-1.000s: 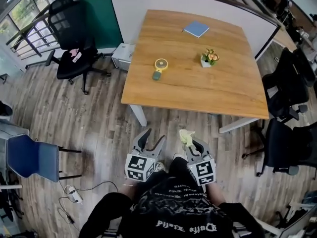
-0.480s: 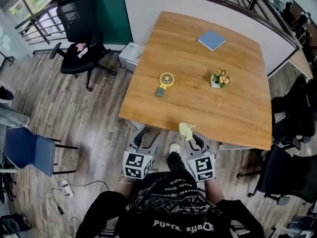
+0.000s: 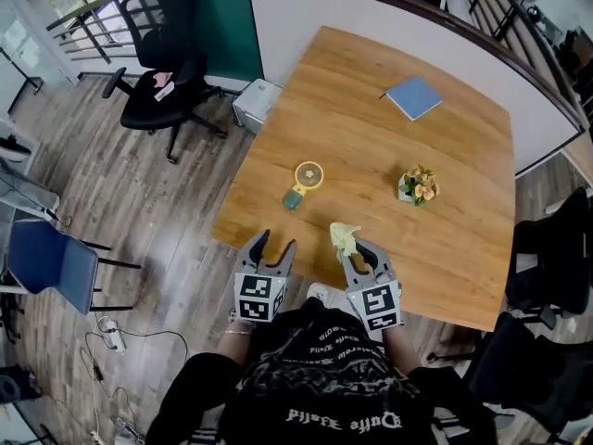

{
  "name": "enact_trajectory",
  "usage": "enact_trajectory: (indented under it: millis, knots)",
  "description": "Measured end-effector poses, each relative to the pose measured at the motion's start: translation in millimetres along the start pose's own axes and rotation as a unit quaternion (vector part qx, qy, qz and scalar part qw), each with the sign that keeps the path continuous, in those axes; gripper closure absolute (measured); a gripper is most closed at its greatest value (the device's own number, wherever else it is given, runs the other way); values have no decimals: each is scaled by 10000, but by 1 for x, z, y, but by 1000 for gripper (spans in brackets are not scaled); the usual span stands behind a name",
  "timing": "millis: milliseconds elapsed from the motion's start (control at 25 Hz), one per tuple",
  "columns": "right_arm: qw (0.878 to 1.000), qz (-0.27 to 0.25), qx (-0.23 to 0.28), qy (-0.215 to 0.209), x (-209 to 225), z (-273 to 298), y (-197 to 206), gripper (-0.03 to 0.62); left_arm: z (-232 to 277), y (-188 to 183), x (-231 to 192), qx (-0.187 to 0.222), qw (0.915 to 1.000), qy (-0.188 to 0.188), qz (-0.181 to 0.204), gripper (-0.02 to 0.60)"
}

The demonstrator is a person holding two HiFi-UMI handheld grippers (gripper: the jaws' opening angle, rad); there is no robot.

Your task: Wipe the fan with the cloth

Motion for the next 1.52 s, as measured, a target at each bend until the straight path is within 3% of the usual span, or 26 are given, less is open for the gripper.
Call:
enact_trajectory:
  millis: [280, 640, 1040, 1120, 1240, 1320, 1520]
  knots:
    - [9998, -67, -68, -168, 30, 20, 1, 526, 40, -1, -8, -228, 9995, -221, -23, 328]
    - [9979, 407, -468, 193, 39, 19, 28, 525, 92, 7, -31, -838, 9955, -52, 437, 318]
    - [9931, 602, -679, 744, 39, 12, 33, 525, 137, 16, -52, -1464, 9886, 318, 166, 305]
    - [9921, 628, -725, 803, 36, 11, 34, 525, 143, 20, -54, -1639, 9854, 380, 260, 305]
    - [9910, 661, -773, 870, 35, 12, 36, 524, 152, 24, -58, -1883, 9793, 324, 666, 380]
    - [9904, 687, -765, 921, 35, 13, 35, 524, 155, 26, -57, -1977, 9759, 385, 843, 387]
    - [9896, 791, -711, 968, 38, 19, 32, 525, 152, 25, -52, -1870, 9749, 768, 934, 388]
Point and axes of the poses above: the fingertips, and each gripper's own axes: z forward along the fingers, x to its right, y out of its underside, the point moved 2 cm from there along -z, backward along the fingers, and after that the axes turned 4 degrees about y, right-handed, at the moved point
